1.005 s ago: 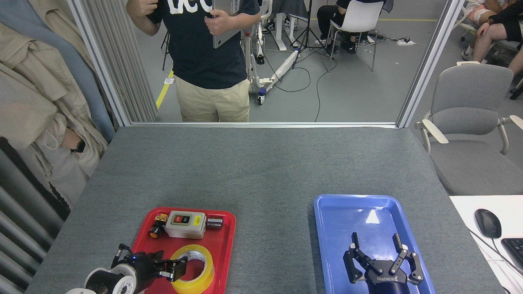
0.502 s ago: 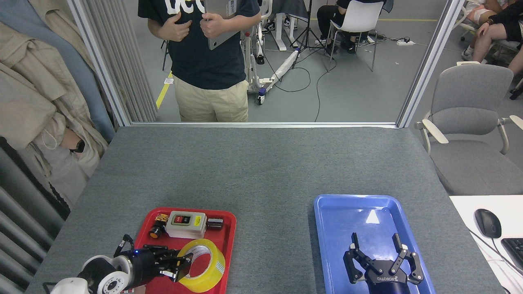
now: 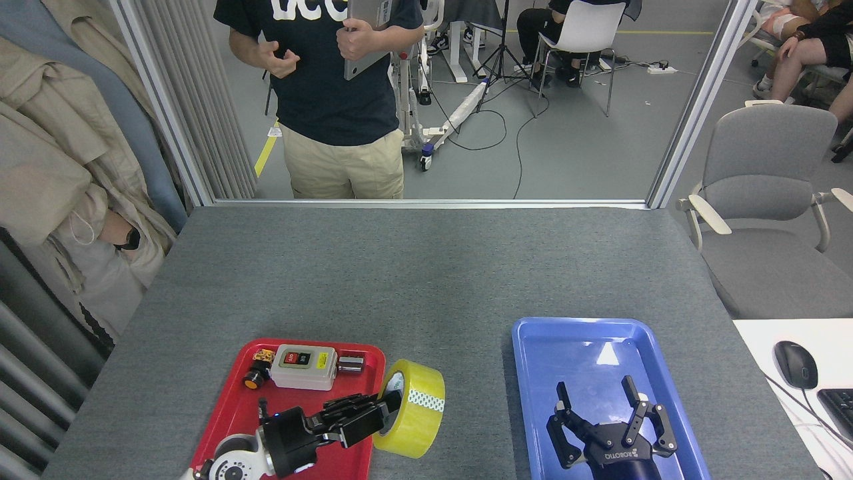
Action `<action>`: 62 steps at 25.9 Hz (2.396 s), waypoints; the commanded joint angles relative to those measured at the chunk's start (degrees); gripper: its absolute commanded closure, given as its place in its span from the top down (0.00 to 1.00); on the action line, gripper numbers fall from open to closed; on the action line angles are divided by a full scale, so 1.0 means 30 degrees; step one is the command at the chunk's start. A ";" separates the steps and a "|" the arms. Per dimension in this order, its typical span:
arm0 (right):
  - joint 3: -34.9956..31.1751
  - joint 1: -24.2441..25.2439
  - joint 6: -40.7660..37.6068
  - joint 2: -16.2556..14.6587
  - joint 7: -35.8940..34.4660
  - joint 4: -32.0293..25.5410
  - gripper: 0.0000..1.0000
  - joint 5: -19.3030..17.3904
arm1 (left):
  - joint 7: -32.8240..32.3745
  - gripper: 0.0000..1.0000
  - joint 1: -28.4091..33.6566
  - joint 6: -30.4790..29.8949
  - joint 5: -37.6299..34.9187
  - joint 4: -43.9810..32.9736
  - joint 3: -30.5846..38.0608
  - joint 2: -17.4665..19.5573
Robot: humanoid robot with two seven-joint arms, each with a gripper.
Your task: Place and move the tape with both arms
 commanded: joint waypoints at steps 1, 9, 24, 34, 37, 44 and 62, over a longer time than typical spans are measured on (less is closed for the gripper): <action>0.0028 0.0017 -0.2847 -0.0162 -0.0806 -0.0011 1.00 0.0825 | -0.0076 0.00 -0.0568 -0.0041 -0.0152 0.1267 -0.0112 -0.1110; 0.0145 0.0076 -1.1930 -0.0455 -0.1363 -0.0334 1.00 0.1235 | -0.0076 0.00 -0.0861 -0.0041 -0.0122 0.1678 -0.0112 -0.1228; 0.3163 -0.0715 -1.2575 0.0336 -0.1334 -0.0041 0.66 0.1264 | 0.0041 0.00 -0.0890 -0.0041 0.0083 0.1414 -0.0112 -0.0759; 0.3456 -0.0744 -1.2546 0.0277 -0.1275 0.0106 0.06 0.1352 | 0.0188 0.00 -0.0685 -0.0041 0.0347 0.1326 -0.0112 -0.0817; 0.3485 -0.0715 -1.2546 0.0277 -0.1275 0.0076 0.00 0.1352 | 0.0246 0.29 -0.0568 -0.0041 0.0347 0.1326 0.0005 -0.0847; 0.3544 -0.0539 -1.2135 0.0277 -0.1275 -0.0070 0.00 0.1323 | 0.1067 1.00 -0.0451 -0.0041 0.1167 0.1033 0.0884 -0.0730; 0.1405 -0.1154 0.1428 -0.0895 0.4495 0.0135 0.00 0.0796 | 1.5978 1.00 0.4119 0.8482 -1.8665 -0.4913 0.2642 0.0091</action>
